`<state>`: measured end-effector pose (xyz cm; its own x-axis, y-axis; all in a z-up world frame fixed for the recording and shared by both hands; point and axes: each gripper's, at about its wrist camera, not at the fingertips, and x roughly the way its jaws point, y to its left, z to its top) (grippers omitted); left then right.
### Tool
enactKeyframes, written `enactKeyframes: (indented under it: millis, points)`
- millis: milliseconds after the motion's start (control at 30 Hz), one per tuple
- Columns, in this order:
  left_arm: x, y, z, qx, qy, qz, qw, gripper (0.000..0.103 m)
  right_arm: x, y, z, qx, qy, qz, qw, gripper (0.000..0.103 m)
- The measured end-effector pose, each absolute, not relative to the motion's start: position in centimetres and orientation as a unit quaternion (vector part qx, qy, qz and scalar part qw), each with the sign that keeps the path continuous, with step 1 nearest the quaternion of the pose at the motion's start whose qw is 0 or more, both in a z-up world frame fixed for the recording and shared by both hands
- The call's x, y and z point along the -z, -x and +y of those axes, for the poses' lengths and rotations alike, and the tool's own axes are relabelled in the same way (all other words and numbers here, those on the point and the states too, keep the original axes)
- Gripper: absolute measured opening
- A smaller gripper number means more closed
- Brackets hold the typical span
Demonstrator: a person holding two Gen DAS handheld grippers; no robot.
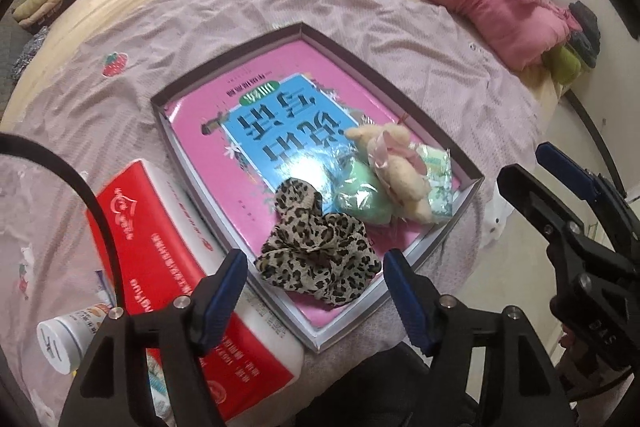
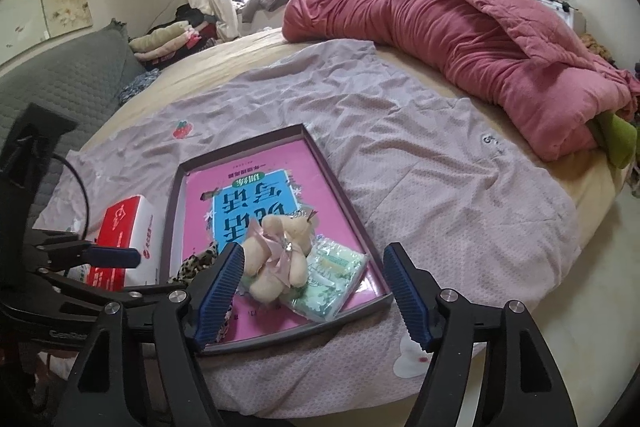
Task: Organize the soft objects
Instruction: 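Open both grippers and lift them away from the tray, then move both grippers back toward the pile of soft items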
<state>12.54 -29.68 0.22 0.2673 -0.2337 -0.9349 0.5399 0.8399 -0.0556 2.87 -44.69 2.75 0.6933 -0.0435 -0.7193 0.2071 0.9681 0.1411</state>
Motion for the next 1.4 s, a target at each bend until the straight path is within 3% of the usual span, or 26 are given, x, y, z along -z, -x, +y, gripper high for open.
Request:
enactKeyframes:
  millis: [667,1400]
  points:
    - [-5.3,-10.7,-24.3,0.228,-0.101,0.506,0.826,0.072,-6.3,-2.5,-42.0,0.118,-0.075,0.357,0.924,0.077]
    - [-9.5,-7.6,-14.5,0.178,-0.052,0.466,0.865,0.073,-11.4,-2.4,-33.3,0.056,-0.022,0.314,0.948,0.077]
